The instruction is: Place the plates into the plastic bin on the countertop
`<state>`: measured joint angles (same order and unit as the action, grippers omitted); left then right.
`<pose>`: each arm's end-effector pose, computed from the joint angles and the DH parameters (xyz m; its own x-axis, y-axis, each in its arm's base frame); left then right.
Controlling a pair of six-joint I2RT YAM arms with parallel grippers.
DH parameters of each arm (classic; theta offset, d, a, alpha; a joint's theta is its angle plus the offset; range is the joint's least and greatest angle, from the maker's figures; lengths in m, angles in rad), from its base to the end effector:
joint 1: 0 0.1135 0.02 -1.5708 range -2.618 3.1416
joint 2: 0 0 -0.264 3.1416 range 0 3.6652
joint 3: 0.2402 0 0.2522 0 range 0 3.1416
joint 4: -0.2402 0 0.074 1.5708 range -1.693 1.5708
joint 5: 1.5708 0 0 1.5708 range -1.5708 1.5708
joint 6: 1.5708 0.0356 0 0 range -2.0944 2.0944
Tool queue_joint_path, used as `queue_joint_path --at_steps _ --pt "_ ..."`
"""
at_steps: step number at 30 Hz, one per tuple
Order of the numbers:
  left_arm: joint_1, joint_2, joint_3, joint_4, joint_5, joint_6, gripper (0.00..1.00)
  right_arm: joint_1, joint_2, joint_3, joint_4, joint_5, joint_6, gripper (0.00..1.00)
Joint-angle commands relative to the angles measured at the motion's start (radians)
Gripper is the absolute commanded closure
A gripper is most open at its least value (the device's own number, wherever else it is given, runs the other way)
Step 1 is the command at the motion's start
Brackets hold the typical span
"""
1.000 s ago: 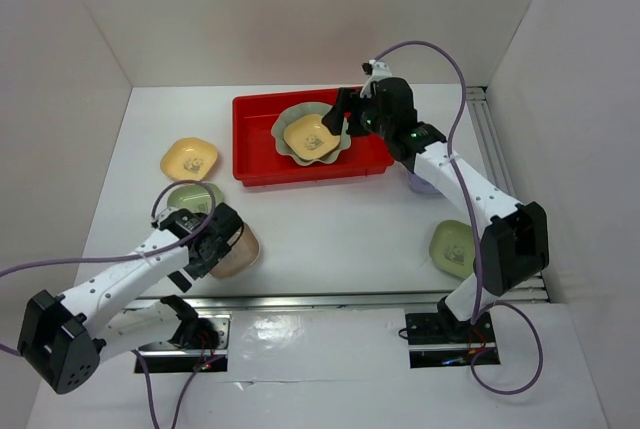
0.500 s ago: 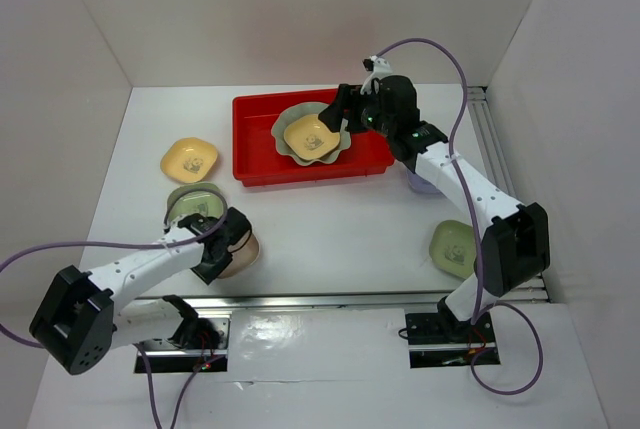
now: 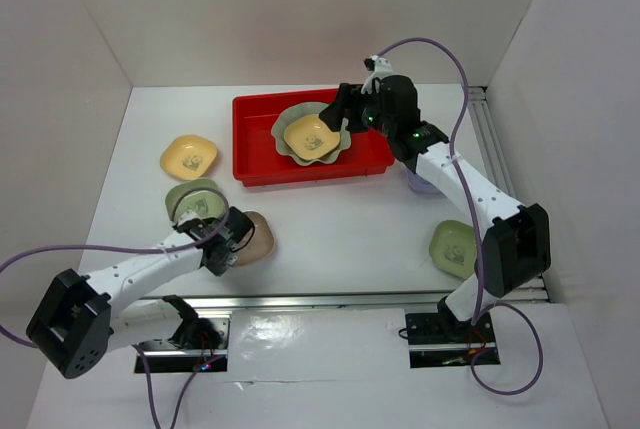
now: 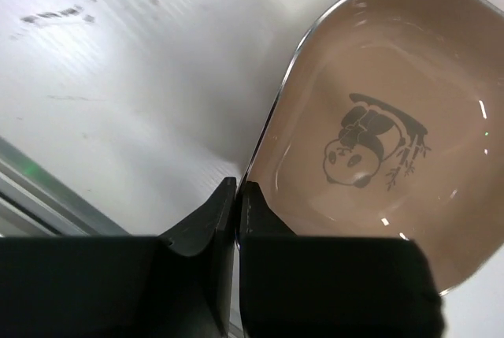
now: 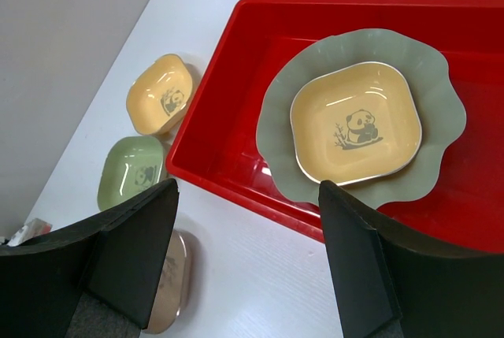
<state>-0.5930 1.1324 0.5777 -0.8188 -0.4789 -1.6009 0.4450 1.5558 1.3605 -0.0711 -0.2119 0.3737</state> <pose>0.1489 -0.0805 0.1710 -0.3964 -0.8026 -0.4458 -0.8255 0.5241 -0.2095 0.3334 0.1673 0.3601 -0.4417 0.1848 -0.8779 -0.4755 0.7816 0.4037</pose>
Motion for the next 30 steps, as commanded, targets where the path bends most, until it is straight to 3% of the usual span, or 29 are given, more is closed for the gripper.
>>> queue_joint_path --at_steps 1,6,13,15,20,28,30 --pt "-0.057 -0.003 -0.007 -0.048 0.085 0.076 1.0 -0.005 -0.049 -0.006 0.034 0.016 0.002 0.21" --pt "-0.224 -0.092 0.048 -0.063 0.085 0.038 1.0 -0.014 -0.049 0.028 0.022 0.025 0.011 0.21" --pt "-0.404 -0.051 0.322 -0.078 -0.012 0.214 1.0 -0.069 -0.094 0.092 -0.056 0.066 -0.007 0.21" --pt "-0.404 0.021 0.457 -0.115 -0.061 0.286 1.0 -0.092 -0.134 0.092 -0.067 0.084 0.004 0.21" --pt "-0.361 0.203 0.723 -0.206 -0.207 0.286 1.0 -0.123 -0.24 0.101 -0.099 0.218 0.013 0.21" --pt "-0.116 0.461 0.95 -0.099 -0.173 0.398 1.0 -0.132 -0.381 0.101 -0.153 0.324 0.013 0.21" --pt "-0.068 0.518 0.984 -0.001 -0.111 0.441 1.0 -0.132 -0.395 0.101 -0.162 0.313 0.013 0.21"
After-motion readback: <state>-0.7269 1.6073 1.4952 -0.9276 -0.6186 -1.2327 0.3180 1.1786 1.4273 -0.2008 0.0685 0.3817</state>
